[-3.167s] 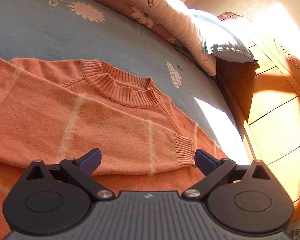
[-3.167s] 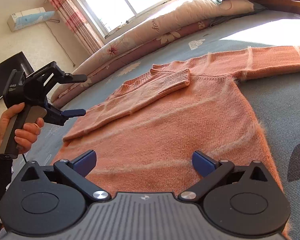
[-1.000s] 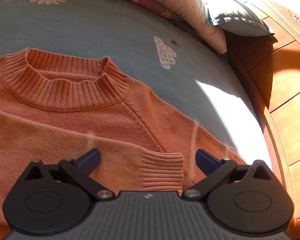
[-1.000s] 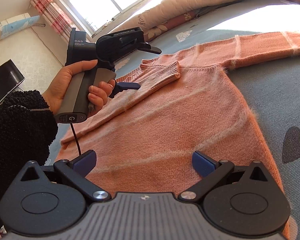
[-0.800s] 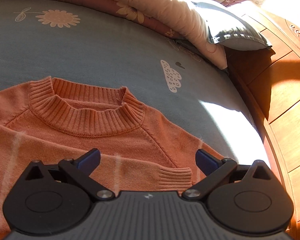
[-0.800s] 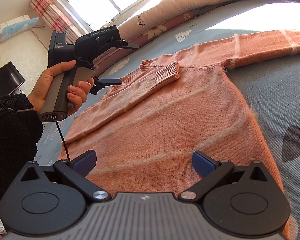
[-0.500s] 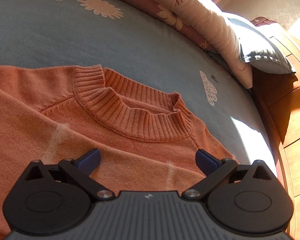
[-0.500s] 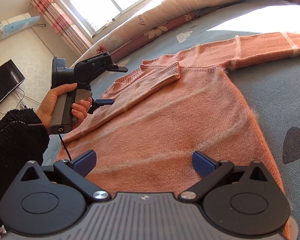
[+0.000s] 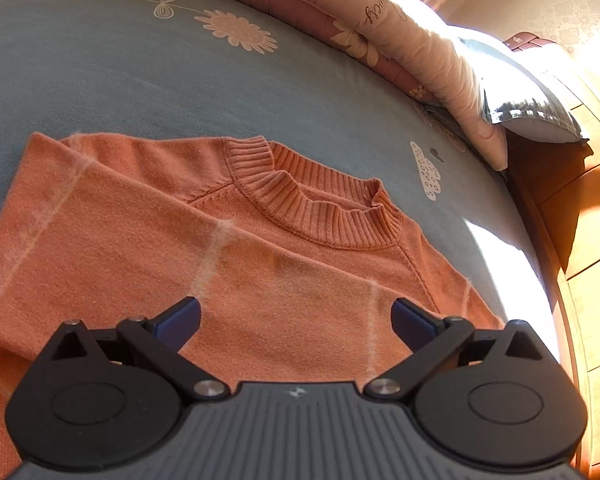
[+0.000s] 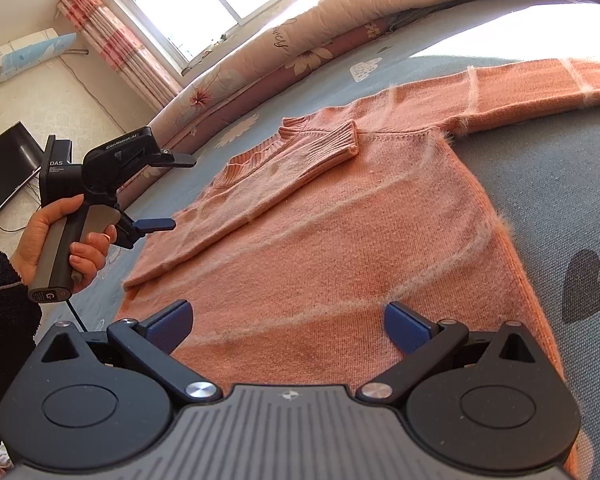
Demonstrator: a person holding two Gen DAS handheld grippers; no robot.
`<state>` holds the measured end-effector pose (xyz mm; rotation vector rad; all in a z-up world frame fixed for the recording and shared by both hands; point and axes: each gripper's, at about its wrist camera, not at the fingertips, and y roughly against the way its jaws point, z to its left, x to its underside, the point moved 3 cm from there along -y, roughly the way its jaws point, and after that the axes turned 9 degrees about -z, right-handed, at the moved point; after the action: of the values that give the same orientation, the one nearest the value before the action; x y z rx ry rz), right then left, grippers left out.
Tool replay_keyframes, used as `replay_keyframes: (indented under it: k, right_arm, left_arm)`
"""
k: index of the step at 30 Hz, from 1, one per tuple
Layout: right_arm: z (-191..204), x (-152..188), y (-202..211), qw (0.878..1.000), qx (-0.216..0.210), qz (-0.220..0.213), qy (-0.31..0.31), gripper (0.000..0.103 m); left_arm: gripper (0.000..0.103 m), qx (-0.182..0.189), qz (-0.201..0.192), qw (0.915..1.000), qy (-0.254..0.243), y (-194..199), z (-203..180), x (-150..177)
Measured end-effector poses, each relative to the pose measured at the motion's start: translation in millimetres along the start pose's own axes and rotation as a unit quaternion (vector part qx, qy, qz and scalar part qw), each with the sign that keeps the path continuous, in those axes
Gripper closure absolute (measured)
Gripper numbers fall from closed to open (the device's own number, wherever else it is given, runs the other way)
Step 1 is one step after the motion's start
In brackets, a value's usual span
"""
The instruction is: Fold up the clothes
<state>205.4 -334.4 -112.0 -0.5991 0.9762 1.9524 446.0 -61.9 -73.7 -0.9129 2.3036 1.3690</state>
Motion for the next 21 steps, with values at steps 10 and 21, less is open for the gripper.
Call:
replay_keyframes:
  k: [10, 21]
  right_arm:
    - [-0.1, 0.2, 0.1, 1.000, 0.000, 0.000, 0.003, 0.000]
    - [1.1, 0.0, -1.0, 1.000, 0.001, 0.004, 0.008, 0.000]
  left_arm:
    - [0.003, 0.016, -0.017, 0.9997, 0.013, -12.9, -10.3, -2.0]
    - [0.003, -0.009, -0.008, 0.9991, -0.041, -12.3, -41.4, -4.8]
